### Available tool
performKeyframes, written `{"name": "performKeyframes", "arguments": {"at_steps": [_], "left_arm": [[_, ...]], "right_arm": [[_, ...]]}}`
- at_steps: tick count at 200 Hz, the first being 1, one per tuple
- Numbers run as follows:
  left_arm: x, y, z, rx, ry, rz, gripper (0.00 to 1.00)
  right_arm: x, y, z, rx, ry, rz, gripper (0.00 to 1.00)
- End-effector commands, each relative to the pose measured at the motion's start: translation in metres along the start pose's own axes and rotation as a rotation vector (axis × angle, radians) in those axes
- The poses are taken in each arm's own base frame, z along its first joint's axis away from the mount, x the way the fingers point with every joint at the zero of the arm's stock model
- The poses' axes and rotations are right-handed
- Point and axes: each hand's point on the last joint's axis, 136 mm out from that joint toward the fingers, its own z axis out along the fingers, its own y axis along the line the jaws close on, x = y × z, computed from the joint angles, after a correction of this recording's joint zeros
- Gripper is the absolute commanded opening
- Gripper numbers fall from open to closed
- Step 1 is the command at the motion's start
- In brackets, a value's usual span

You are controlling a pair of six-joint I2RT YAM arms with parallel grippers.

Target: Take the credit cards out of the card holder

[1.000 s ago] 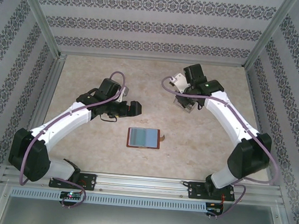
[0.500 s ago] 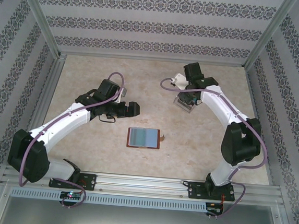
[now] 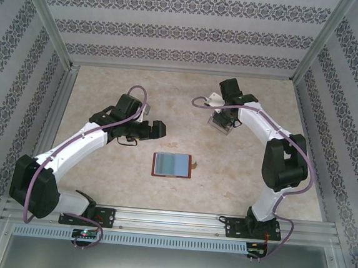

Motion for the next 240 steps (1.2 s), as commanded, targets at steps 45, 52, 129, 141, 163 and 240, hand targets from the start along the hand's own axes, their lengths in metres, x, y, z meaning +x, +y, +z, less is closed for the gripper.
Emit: {"name": "performKeyframes", "arguments": {"at_steps": [45,52,129,141,163,240], "left_arm": [[0.004,0.012,-0.001,-0.026,0.011,-0.012,1.00],[0.004,0.013,-0.001,-0.027,0.010,-0.014,1.00],[0.005,0.014,0.000,-0.021,0.013,-0.021,1.00],[0.005,0.014,0.000,-0.020,0.015,-0.023,1.00],[0.006,0.014,-0.001,-0.018,0.014,-0.025,1.00],[0.010,0.016,0.001,-0.012,0.017,-0.036,1.00]], "right_arm": [[0.006,0.001,0.024,-0.027,0.030,0.011,0.00],[0.007,0.001,0.025,-0.027,0.035,0.016,0.00],[0.016,-0.002,0.037,0.001,0.077,0.055,0.14],[0.017,-0.006,0.037,0.017,0.083,0.064,0.16],[0.016,-0.010,0.037,0.035,0.088,0.071,0.23],[0.003,-0.025,0.011,0.081,0.037,0.184,0.25]]}}
